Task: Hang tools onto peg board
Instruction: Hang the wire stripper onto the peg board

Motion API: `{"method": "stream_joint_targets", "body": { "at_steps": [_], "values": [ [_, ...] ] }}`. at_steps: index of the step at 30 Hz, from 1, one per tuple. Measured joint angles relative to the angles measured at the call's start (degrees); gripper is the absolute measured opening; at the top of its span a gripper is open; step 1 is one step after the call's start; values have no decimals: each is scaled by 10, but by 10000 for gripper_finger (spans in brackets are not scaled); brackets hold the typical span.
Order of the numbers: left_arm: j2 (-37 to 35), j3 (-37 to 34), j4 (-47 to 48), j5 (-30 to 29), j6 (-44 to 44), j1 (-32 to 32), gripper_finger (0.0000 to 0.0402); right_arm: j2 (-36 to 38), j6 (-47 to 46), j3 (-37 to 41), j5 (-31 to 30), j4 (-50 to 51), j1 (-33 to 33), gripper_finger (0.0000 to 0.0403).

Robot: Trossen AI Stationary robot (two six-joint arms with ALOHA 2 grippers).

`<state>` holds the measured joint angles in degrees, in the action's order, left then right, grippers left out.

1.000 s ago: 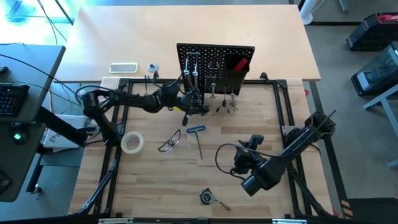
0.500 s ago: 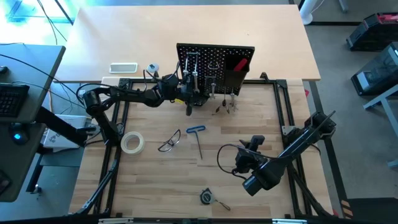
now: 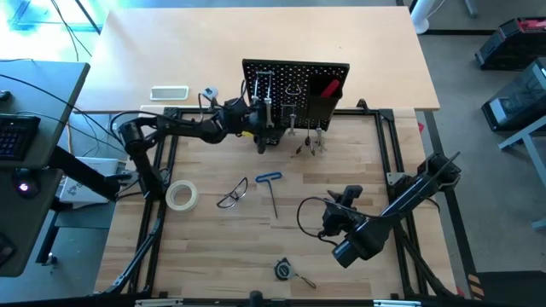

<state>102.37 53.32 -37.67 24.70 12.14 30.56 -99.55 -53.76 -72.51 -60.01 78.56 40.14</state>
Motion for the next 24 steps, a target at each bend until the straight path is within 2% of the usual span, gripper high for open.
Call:
{"method": "stream_joint_targets", "body": {
  "at_steps": [9,24],
  "values": [
    [11,23,2,1,-7,1,18,0,-2,0,15,2,0,131],
    [10,23,-22,8,-26,24,18,0,0,0,4,12,0,131]
  ]
}}
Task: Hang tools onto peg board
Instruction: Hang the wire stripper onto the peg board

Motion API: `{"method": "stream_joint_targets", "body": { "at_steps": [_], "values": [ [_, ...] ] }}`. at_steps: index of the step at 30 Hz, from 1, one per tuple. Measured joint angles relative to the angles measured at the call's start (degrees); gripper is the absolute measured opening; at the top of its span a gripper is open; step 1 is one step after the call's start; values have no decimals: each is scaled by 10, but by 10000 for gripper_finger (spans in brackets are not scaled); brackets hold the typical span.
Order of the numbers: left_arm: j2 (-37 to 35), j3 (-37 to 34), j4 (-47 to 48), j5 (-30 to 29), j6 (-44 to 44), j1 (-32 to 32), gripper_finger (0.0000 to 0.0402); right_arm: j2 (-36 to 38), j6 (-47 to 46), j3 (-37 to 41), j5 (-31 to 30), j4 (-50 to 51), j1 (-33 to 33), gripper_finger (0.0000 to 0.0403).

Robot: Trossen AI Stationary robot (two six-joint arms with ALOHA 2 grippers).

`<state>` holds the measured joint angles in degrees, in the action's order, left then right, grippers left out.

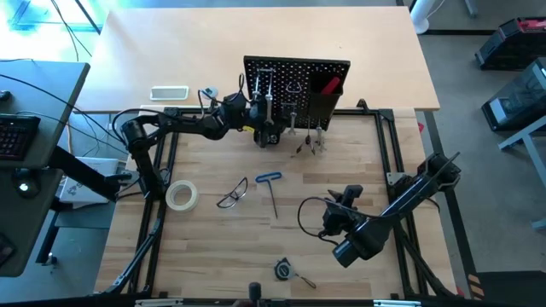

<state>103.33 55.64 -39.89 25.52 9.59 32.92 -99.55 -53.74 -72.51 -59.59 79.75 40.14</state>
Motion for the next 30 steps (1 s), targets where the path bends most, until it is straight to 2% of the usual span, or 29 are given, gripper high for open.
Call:
{"method": "stream_joint_targets", "body": {
  "at_steps": [5,20,30],
  "values": [
    [0,0,-4,1,-6,0,18,0,0,0,-2,2,-4,131],
    [-1,1,-8,51,-78,14,18,0,-2,0,-2,2,-4,131],
    [-1,31,55,54,-28,13,18,0,-2,0,-2,4,-4,131]
  ]
}}
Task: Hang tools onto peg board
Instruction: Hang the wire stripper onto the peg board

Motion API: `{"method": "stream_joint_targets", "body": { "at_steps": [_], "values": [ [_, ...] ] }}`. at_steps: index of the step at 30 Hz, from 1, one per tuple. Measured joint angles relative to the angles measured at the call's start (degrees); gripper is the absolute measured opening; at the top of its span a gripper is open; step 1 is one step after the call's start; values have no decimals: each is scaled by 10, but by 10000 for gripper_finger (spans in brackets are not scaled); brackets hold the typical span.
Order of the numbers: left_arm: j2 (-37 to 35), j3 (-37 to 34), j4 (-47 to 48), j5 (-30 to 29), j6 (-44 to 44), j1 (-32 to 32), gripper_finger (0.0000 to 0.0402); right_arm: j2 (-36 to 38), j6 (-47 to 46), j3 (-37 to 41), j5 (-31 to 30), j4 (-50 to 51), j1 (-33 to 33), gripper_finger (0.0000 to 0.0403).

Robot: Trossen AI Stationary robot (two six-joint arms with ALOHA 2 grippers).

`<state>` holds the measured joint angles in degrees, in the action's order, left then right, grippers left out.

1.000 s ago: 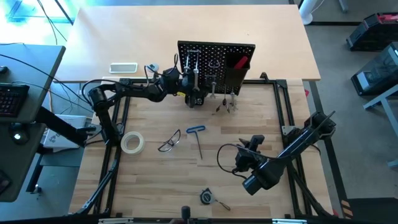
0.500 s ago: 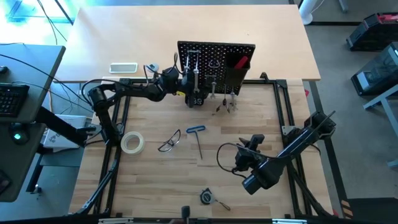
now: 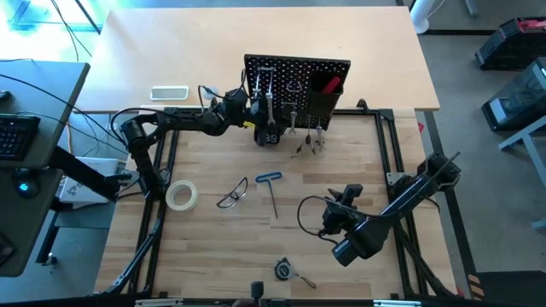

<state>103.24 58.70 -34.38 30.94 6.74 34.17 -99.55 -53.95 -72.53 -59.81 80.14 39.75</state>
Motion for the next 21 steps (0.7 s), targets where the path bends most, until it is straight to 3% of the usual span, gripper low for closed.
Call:
{"method": "stream_joint_targets", "body": {
  "at_steps": [14,21],
  "values": [
    [0,0,10,-41,-8,2,18,0,0,0,0,0,0,131],
    [0,0,11,-29,-21,2,18,0,0,0,0,0,0,131]
  ]
}}
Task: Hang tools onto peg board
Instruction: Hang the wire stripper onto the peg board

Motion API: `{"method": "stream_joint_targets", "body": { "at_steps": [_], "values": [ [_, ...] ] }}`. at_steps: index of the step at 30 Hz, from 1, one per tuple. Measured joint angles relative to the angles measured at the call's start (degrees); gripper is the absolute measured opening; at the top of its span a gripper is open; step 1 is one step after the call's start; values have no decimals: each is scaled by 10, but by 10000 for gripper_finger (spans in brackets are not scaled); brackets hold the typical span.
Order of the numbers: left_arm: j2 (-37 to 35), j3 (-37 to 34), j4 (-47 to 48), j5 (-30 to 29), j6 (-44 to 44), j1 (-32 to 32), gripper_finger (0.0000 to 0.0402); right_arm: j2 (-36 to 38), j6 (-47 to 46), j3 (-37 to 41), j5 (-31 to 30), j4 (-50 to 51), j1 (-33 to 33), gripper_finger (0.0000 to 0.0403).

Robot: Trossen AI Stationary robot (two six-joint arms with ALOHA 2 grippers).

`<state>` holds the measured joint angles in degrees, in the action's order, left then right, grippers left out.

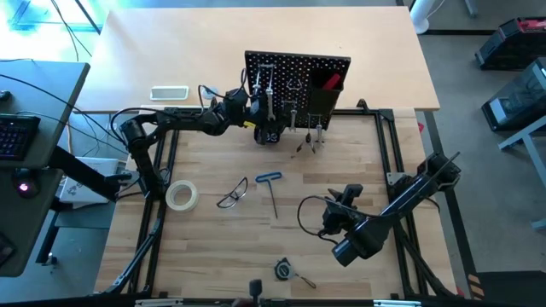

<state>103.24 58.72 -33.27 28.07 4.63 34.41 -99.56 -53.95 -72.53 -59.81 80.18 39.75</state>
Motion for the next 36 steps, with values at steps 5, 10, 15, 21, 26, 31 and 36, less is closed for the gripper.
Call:
{"method": "stream_joint_targets", "body": {
  "at_steps": [5,10,15,21,26,31,36],
  "values": [
    [0,0,0,18,-12,-2,18,0,0,0,3,1,0,131],
    [0,0,1,33,-19,-8,18,0,0,0,3,2,0,131],
    [0,0,0,51,-22,-10,18,0,0,0,3,2,0,131],
    [0,0,-17,83,-22,-10,18,0,0,0,3,4,0,131],
    [0,1,-31,104,-23,-11,18,0,0,0,4,4,0,131],
    [0,1,-31,85,3,-10,18,0,0,0,4,4,0,131],
    [0,1,-29,66,38,-10,18,0,0,0,4,4,0,131]
  ]
}}
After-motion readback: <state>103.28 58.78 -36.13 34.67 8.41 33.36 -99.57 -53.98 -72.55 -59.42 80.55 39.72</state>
